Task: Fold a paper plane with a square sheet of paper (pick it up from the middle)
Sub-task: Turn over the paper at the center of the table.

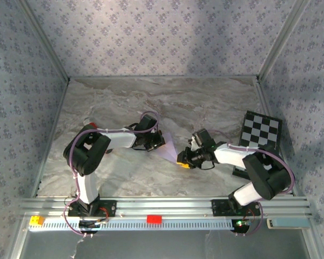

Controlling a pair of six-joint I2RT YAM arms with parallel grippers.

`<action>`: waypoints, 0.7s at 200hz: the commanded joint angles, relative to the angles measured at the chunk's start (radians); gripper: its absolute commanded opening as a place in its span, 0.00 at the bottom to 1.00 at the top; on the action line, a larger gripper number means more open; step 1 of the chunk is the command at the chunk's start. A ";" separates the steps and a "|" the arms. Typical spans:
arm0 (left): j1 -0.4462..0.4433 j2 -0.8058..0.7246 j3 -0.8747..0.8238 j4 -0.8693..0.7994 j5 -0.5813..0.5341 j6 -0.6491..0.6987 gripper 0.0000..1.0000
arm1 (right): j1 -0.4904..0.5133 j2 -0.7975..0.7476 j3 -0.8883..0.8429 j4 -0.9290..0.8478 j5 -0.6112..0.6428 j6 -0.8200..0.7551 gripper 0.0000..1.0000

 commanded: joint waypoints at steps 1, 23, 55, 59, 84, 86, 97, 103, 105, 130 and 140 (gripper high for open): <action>-0.001 0.001 -0.022 -0.020 0.000 -0.007 0.05 | 0.001 0.008 0.016 0.077 0.023 0.028 0.29; 0.000 0.001 -0.020 -0.019 0.000 -0.005 0.04 | 0.000 0.013 0.012 0.085 0.030 0.024 0.29; 0.000 0.001 -0.019 -0.016 0.000 -0.008 0.04 | -0.006 0.028 0.010 0.119 0.016 0.016 0.28; 0.000 0.001 -0.018 -0.016 0.000 -0.009 0.05 | -0.007 0.030 0.012 0.120 0.015 0.014 0.26; -0.001 -0.010 -0.020 -0.008 0.005 -0.014 0.05 | -0.016 0.039 0.015 0.119 0.006 -0.011 0.17; 0.000 -0.012 -0.020 -0.007 0.006 -0.015 0.05 | -0.017 0.038 0.015 0.118 0.005 -0.011 0.16; -0.001 -0.023 -0.018 -0.002 0.012 -0.016 0.05 | -0.023 0.035 0.013 0.120 -0.005 -0.020 0.11; 0.000 -0.033 -0.017 -0.001 0.016 -0.015 0.06 | -0.026 0.032 0.012 0.122 -0.013 -0.027 0.08; 0.000 -0.036 -0.018 0.000 0.016 -0.016 0.06 | -0.027 0.031 0.011 0.122 -0.015 -0.030 0.07; 0.000 -0.100 -0.014 -0.003 0.017 -0.011 0.13 | -0.039 -0.008 0.014 0.089 -0.038 -0.079 0.01; 0.000 -0.139 -0.014 -0.009 0.008 -0.003 0.19 | -0.047 -0.036 0.020 0.046 -0.036 -0.115 0.00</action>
